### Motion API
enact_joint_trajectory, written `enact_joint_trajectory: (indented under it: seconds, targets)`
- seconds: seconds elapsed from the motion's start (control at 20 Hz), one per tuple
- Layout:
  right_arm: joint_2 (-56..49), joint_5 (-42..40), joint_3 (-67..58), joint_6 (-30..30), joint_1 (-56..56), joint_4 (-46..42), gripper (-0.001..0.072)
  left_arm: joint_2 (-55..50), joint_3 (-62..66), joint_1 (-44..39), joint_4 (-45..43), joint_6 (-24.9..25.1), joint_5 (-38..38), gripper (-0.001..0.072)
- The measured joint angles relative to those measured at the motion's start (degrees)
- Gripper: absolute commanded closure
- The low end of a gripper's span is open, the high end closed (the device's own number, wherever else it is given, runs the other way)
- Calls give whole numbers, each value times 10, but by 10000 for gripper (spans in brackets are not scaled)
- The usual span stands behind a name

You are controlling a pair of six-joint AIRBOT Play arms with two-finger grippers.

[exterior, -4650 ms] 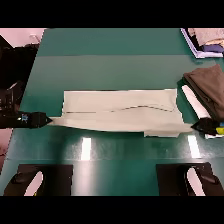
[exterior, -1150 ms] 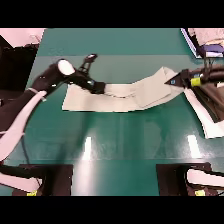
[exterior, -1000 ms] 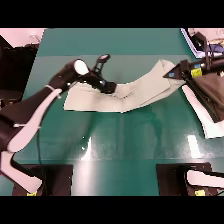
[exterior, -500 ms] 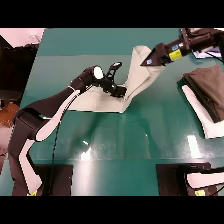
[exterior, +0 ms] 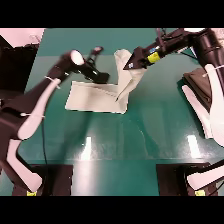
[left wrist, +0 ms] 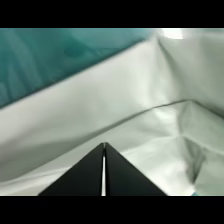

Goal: Fold the shirts.

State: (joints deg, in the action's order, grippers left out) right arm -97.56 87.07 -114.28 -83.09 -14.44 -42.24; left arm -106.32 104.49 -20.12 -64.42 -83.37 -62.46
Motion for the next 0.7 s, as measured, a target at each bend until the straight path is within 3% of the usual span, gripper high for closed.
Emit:
enact_joint_trajectory:
  seconds: [0.3,0.35,0.45,0.5,0.55,0.7]
  targets:
    - [-73,-65,-40,16,-75,1,696,115,1,130,-49,32,-74,680]
    - [-89,-93,-43,30,-92,1,657,131,1,147,-52,35,-86,680]
    - [-121,-162,-46,63,-130,5,252,157,1,179,-56,38,-109,680]
    - [-137,-204,-47,84,-151,7,102,166,1,190,-57,39,-117,680]
    - [-150,-245,-48,106,-170,11,60,173,1,199,-59,40,-126,680]
    - [-164,-341,-42,157,-213,8,65,185,1,211,-59,42,-148,680]
